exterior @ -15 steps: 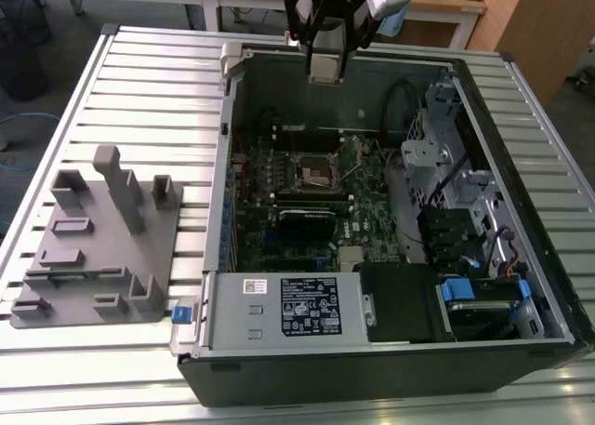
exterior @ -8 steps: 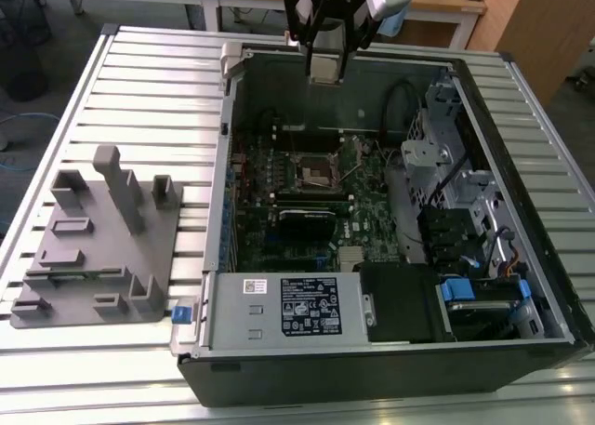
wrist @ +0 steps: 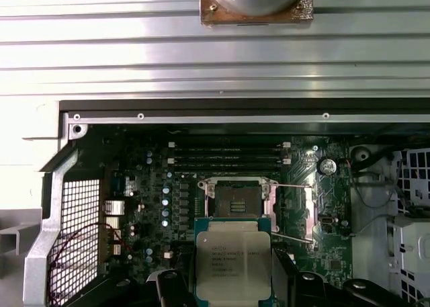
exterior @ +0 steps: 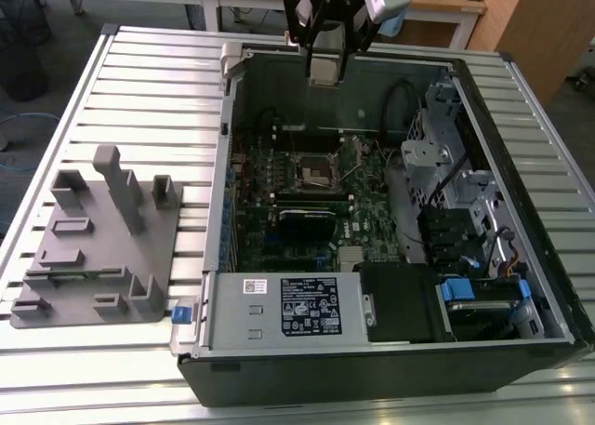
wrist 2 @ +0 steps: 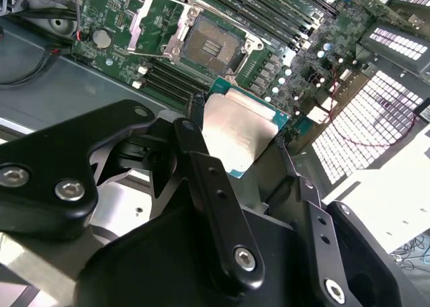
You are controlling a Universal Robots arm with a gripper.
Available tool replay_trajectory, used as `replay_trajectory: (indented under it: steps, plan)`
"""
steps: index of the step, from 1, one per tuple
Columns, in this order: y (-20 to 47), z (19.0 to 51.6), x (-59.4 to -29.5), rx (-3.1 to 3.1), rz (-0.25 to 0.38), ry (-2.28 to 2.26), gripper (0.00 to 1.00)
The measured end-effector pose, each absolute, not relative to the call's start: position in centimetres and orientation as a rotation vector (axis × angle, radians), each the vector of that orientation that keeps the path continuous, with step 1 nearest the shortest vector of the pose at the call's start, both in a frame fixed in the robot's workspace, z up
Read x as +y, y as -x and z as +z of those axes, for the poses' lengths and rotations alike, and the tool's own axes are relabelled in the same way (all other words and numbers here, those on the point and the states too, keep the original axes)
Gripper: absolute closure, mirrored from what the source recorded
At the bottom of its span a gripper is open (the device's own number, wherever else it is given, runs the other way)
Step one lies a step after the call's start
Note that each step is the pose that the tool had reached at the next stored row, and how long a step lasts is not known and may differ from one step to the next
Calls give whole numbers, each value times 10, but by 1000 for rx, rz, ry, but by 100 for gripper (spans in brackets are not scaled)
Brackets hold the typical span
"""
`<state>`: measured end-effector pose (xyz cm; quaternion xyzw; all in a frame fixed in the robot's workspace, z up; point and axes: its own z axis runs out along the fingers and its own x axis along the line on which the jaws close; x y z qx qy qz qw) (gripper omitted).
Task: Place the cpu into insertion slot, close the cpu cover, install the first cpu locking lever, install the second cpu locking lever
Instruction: 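Place the cpu into insertion slot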
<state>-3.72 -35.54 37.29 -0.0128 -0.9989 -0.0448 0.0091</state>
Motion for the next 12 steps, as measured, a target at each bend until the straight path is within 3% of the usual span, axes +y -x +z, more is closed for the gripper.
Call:
replay_trajectory:
  steps: [12]
  plan:
    - [37,370,-355,-3120,-140,40,46]
